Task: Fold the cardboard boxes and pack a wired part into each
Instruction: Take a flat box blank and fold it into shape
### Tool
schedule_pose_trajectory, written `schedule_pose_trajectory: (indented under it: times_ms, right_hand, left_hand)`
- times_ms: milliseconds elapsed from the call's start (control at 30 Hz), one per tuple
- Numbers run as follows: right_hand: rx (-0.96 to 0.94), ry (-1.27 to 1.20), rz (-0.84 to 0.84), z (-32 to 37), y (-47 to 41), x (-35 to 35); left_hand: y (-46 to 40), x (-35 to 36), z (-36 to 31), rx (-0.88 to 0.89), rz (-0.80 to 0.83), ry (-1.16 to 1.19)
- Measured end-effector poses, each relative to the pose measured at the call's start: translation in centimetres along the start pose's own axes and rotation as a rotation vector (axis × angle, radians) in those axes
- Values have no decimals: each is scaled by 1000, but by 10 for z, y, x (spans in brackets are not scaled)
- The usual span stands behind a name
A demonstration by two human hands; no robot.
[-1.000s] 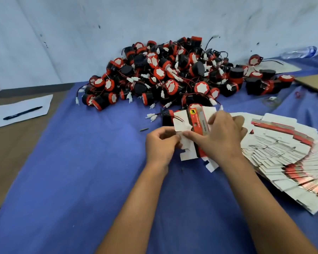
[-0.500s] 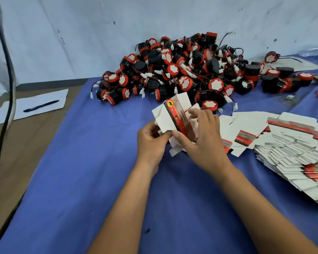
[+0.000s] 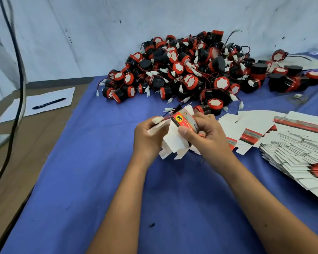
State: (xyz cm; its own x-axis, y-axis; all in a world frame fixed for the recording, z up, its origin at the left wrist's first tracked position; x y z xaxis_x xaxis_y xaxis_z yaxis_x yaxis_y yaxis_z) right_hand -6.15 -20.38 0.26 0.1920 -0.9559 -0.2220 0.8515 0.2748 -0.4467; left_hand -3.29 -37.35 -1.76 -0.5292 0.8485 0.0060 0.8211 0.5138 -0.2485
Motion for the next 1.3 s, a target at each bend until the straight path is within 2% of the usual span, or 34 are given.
schedule_pose_trajectory:
  times_ms: [67, 100, 133, 233, 300, 467, 667, 767, 867, 967, 1033, 1100, 1233, 1300]
  right_hand:
    - [-15, 21, 39, 1, 2, 5]
    - [-7, 12, 57, 0, 3, 8]
    - [16, -37, 64, -1, 4, 11]
    - [158, -384, 26, -2, 4, 12]
    - [246, -532, 19, -7, 3, 10]
    - [240, -608, 196, -10, 8, 18]
    - [164, -457, 311, -3, 11, 31]
    - [140, -326, 249, -6, 12, 32]
    - [162, -346, 144, -12, 10, 31]
    - [217, -435, 103, -17, 9, 32]
    - [256, -442, 68, -21, 9, 31]
    - [266, -372, 44, -22, 8, 29]
    - [174, -209, 57, -15, 13, 31]
    - [167, -227, 106, -12, 16, 37]
  left_hand:
    - [-4, -10, 4, -58, -80, 136]
    - [-6, -11, 8, -98, -51, 194]
    - [-6, -6, 12, -151, 45, 254]
    - [18, 20, 5, -275, 562, 457]
    - [30, 29, 0, -299, 713, 476]
    - [37, 42, 0, -305, 605, 335]
    - [14, 22, -2, -217, 320, 525]
    - [12, 21, 3, -282, 234, 524]
    - [12, 22, -2, -260, 175, 497]
    - [12, 25, -9, -182, 277, 522]
    - [17, 29, -13, -206, 378, 614]
    - [20, 33, -14, -256, 402, 650]
    - [16, 32, -10, -212, 178, 497]
    - [18, 31, -10, -156, 84, 446]
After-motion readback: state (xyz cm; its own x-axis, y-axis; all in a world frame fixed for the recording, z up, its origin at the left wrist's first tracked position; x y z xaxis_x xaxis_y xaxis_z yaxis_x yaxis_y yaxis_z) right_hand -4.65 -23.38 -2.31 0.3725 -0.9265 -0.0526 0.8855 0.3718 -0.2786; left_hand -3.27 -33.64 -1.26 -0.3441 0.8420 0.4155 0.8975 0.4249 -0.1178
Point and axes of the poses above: each hand's wrist, its own y-axis away from the middle knuckle, its own x-axis out of the palm, z = x × y, the point moved 8 cm from there along -y, towards the middle knuckle, and after that the axes turned 7 degrees about -z, right-handed, at the moved point
